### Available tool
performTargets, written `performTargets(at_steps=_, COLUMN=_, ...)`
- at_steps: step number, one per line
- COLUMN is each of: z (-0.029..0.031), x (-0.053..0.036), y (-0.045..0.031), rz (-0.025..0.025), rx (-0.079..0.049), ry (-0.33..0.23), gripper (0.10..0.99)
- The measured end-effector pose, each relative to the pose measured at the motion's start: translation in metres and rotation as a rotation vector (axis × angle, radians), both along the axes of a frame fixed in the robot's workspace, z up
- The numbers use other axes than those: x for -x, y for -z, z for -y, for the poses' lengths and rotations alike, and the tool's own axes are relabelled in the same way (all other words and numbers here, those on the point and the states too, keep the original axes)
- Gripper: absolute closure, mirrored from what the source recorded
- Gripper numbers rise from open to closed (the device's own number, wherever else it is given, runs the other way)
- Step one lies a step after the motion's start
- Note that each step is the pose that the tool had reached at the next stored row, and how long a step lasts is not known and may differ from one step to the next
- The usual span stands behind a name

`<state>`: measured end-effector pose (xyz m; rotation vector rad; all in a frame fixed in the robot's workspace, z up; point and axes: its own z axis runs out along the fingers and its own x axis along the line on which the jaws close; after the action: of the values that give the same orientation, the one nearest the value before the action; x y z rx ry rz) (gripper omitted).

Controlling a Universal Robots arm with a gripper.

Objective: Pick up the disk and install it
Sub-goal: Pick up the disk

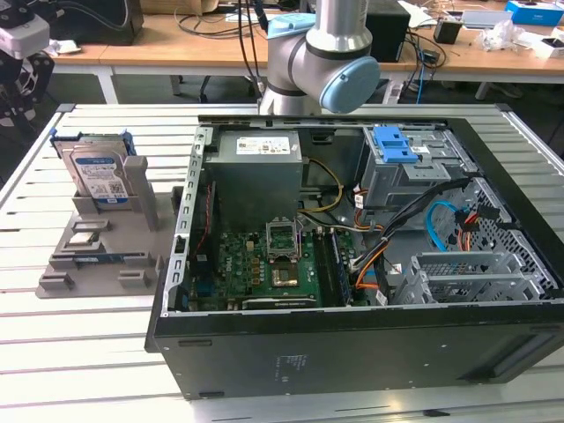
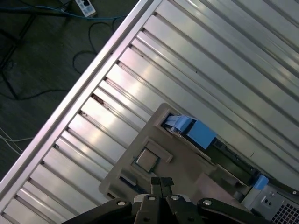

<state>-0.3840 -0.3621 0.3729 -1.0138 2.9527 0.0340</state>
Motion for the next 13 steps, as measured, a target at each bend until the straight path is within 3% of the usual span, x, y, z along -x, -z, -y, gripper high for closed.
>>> performTargets(at_steps=13, z=0.0000, x=0.0000, y=0.0000, rz=0.0000, rx=0.000, ry=-0.177, gripper=0.980)
